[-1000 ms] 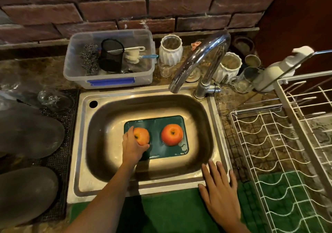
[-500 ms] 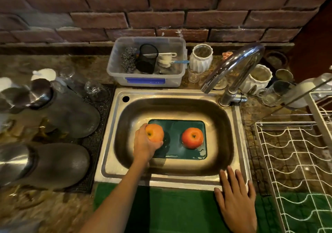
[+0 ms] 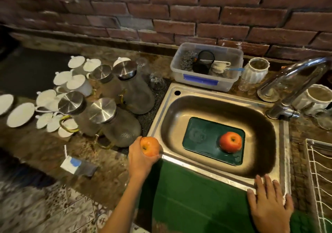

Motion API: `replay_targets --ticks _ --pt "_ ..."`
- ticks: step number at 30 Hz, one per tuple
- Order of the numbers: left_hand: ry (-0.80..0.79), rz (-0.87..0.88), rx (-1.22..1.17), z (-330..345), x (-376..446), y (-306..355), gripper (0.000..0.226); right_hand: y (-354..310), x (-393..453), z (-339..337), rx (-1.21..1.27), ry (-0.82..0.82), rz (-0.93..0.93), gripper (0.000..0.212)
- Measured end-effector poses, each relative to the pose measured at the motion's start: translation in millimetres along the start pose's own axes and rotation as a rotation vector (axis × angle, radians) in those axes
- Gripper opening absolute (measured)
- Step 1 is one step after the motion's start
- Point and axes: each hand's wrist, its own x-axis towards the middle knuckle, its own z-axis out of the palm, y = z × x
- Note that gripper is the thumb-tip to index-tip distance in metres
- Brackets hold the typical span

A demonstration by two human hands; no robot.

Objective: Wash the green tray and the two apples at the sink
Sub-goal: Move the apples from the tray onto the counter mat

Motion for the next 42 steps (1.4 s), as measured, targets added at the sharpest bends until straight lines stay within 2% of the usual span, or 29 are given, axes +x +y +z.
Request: replay_targets --ticks 10,13,14,16,19,26,33,35,42 --pt "-0.038 0.01 0.038 -7.6 -6.8 -18.4 0.107 -2.4 4.5 1.5 -0.064 0.039 0.037 0.065" --pt "-0.068 -0.016 0.116 -6.9 -5.6 -14.9 0.115 2.0 4.1 9.9 -0.071 0.056 0.006 0.077" --pt "-0.059 -0.005 0.175 -7.3 -5.6 -11.4 0.118 2.1 3.2 11.2 -0.06 0.075 -0.006 0.075" --pt "0.017 0.107 0.343 -6.7 -5.5 1.2 0.12 4.3 1.6 12.9 -0.011 0.11 -0.032 0.062" --pt "0.089 0.292 0.44 5.9 -4.0 32.4 0.112 10.4 0.0 16.7 -0.004 0.136 -0.099 0.061" --pt "-0.308 0.449 0.231 111.1 0.0 113.3 0.096 8.7 1.2 9.4 0.041 0.155 -0.113 0.082" --pt "-0.625 0.437 0.271 228.1 -9.7 144.8 0.105 15.2 6.6 19.7 0.06 0.072 -0.128 0.069" --pt "-0.682 0.437 0.292 251.8 -11.1 146.6 0.11 17.2 8.4 22.8 0.066 0.07 -0.121 0.062" --pt "-0.701 0.456 0.455 294.2 -5.7 144.7 0.119 22.0 8.8 32.0 0.073 0.118 -0.157 0.067"
